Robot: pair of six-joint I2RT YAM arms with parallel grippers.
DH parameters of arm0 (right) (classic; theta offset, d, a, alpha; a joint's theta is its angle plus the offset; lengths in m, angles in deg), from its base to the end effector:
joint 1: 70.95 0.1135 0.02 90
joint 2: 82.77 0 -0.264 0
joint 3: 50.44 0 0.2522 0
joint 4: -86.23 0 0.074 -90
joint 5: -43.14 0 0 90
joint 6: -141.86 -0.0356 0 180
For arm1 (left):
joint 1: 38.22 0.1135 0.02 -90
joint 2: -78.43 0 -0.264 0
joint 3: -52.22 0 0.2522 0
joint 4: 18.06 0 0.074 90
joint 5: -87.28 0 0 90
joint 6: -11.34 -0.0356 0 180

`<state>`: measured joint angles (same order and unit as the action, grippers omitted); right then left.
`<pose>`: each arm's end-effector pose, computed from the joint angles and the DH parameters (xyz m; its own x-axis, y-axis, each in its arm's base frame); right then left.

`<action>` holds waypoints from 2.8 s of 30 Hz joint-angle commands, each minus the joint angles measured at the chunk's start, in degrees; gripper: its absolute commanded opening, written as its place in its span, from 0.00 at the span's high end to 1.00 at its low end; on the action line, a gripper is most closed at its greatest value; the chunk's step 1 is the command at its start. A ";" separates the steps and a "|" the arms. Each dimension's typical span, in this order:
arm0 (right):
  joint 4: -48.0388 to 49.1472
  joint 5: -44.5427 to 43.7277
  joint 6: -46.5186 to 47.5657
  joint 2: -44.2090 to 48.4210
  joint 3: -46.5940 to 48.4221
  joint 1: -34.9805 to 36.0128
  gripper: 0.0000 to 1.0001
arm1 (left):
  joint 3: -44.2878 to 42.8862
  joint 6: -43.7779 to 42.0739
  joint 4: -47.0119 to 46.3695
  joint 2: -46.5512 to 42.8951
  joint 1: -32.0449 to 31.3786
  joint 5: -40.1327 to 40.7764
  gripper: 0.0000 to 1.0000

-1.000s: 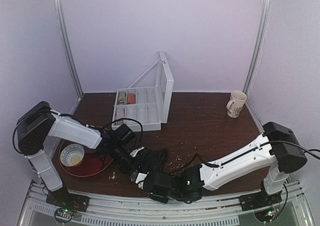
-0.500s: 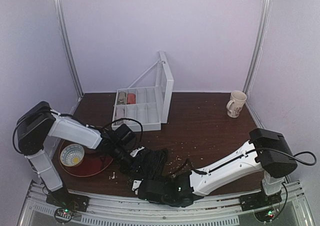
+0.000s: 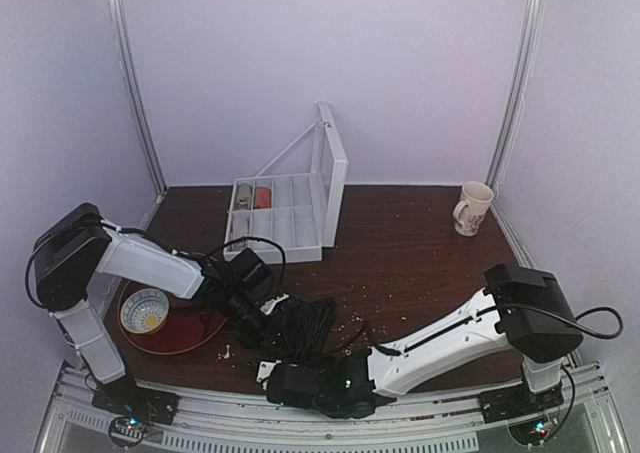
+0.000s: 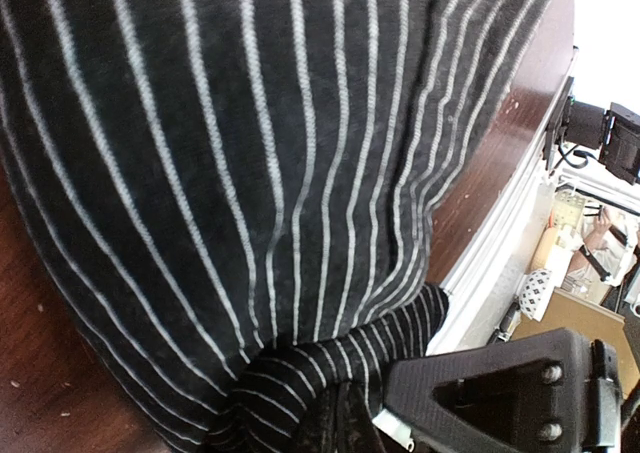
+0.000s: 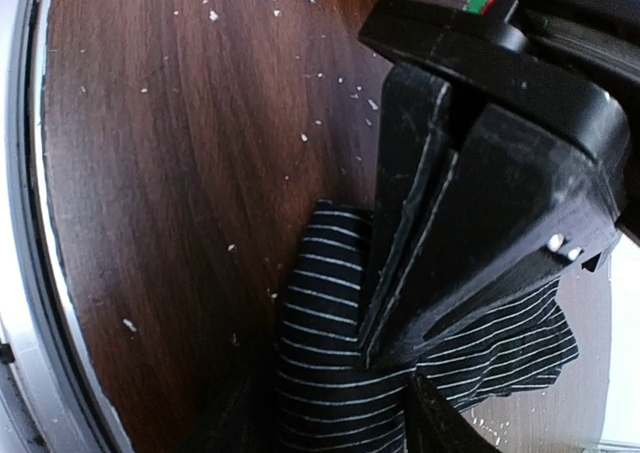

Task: Roll the underwear
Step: Roll the underwear at the center of the board.

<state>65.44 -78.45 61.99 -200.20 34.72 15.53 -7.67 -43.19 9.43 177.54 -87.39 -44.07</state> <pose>0.0443 0.4156 0.1298 0.0978 -0.8498 -0.5180 -0.8266 0.2205 -0.5179 0.1764 -0.2401 0.1222 -0.9178 0.3959 0.0301 0.2532 0.6420 -0.7236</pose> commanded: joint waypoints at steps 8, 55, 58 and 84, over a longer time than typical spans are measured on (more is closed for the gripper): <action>-4.46 1.03 -1.31 -3.29 -0.37 -0.87 0.83 | 2.83 0.07 3.82 3.10 -0.40 5.06 0.96; -15.98 54.53 -5.41 1.63 8.14 -20.66 1.00 | 5.23 2.29 4.81 -9.51 9.62 3.62 0.91; -16.86 58.16 -5.19 0.17 9.55 -22.58 1.00 | 5.22 2.38 4.81 -9.24 9.67 3.55 0.91; -11.57 82.70 -16.56 -8.88 8.95 -35.00 1.00 | 0.39 1.05 10.03 -13.58 9.70 7.72 0.93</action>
<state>53.99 4.32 48.42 -206.08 46.17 -18.30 -4.56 -41.03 17.96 166.92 -77.79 -38.38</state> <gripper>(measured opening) 0.114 0.067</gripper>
